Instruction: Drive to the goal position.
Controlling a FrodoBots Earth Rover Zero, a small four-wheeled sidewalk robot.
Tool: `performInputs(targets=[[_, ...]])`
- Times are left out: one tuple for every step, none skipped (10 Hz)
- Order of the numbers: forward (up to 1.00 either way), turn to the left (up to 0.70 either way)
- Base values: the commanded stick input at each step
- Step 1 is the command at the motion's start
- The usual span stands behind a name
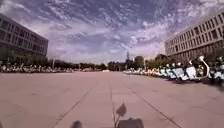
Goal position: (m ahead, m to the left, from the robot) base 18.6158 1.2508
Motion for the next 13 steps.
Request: performInputs(targets=[[0.70, 0.00], [0.70, 0.00], [0.70, 0.00], [0.70, 0.00], [0.70, 0.00], [0.70, 0.00], [0.70, 0.00], [0.70, 0.00], [0.70, 0.00], [0.70, 0.00], [0.70, 0.00], [0.70, 0.00], [0.70, 0.00]])
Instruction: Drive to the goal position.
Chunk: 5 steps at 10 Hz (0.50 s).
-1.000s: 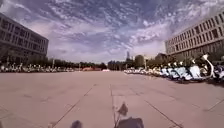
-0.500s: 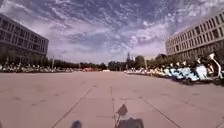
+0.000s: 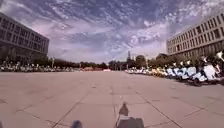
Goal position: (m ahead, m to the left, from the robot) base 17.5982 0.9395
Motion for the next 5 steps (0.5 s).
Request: performInputs(targets=[[0.70, 0.00], [0.70, 0.00], [0.70, 0.00], [0.70, 0.00], [0.70, 0.00]])
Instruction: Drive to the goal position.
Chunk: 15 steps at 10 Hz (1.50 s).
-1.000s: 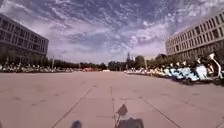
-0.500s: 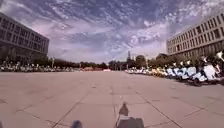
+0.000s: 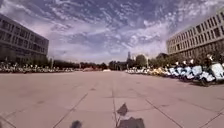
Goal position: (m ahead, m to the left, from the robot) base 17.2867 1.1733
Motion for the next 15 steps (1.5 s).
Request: performInputs(targets=[[0.70, 0.00], [0.70, 0.00], [0.70, 0.00], [0.70, 0.00], [0.70, 0.00], [0.70, 0.00], [0.70, 0.00], [0.70, 0.00], [0.70, 0.00], [0.70, 0.00], [0.70, 0.00], [0.70, 0.00], [0.70, 0.00], [0.70, 0.00], [0.70, 0.00]])
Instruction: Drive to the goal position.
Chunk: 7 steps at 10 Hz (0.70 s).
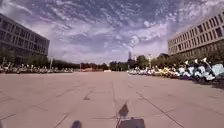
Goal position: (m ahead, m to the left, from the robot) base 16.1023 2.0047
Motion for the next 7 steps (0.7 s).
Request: performInputs(targets=[[0.70, 0.00], [0.70, 0.00], [0.70, 0.00], [0.70, 0.00], [0.70, 0.00], [0.70, 0.00], [0.70, 0.00]])
